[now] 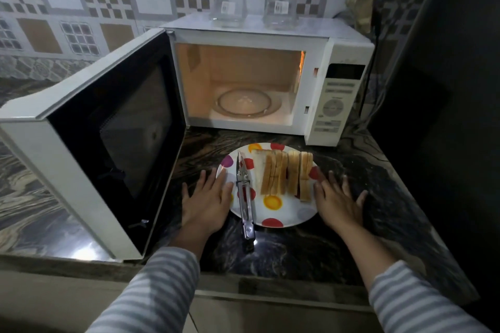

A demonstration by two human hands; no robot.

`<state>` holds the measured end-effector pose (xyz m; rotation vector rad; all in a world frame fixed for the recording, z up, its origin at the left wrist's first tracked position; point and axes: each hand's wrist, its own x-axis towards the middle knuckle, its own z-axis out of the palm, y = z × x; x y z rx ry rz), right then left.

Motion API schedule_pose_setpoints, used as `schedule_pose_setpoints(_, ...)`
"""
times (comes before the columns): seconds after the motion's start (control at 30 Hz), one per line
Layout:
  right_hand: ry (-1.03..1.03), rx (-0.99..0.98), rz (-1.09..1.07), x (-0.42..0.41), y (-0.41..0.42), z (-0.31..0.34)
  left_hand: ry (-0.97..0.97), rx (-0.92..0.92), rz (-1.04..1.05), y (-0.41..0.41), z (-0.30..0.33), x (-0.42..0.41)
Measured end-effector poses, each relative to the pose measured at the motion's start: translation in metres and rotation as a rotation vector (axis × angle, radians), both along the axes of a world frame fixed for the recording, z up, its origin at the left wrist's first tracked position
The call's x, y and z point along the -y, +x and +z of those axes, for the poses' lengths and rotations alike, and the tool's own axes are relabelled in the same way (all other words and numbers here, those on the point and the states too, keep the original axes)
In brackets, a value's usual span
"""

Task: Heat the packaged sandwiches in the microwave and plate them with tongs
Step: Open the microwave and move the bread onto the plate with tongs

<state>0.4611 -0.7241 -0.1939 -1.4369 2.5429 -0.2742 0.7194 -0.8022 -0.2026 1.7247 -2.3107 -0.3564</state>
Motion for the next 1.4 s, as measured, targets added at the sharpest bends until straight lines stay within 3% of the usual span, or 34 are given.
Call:
schedule_pose_setpoints(0.27,0.011,0.033,0.048,-0.005,0.005,0.007,0.082,-0.033,-0.032,0.001,0.006,-0.001)
schedule_pose_setpoints(0.33,-0.038,0.130,0.030,-0.010,0.010,0.012,0.134,-0.202,-0.024,0.003,0.008,-0.006)
schedule_pose_setpoints(0.47,-0.301,0.519,-0.080,-0.039,0.023,0.023,0.186,-0.826,-0.025,0.010,0.010,-0.032)
schedule_pose_setpoints(0.57,-0.484,0.852,-0.096,-0.068,0.032,0.033,0.240,-1.015,0.032,0.018,0.021,-0.067)
schedule_pose_setpoints(0.7,-0.530,1.119,-0.150,-0.113,0.041,0.044,0.303,-1.135,0.098,0.029,0.031,-0.124)
schedule_pose_setpoints(1.1,-0.382,1.179,-0.059,-0.251,0.105,0.046,0.339,-1.281,0.271,0.098,0.020,-0.296)
schedule_pose_setpoints(1.4,-0.328,1.314,0.014,-0.266,0.189,0.044,0.269,-1.278,0.307,0.191,0.012,-0.333)
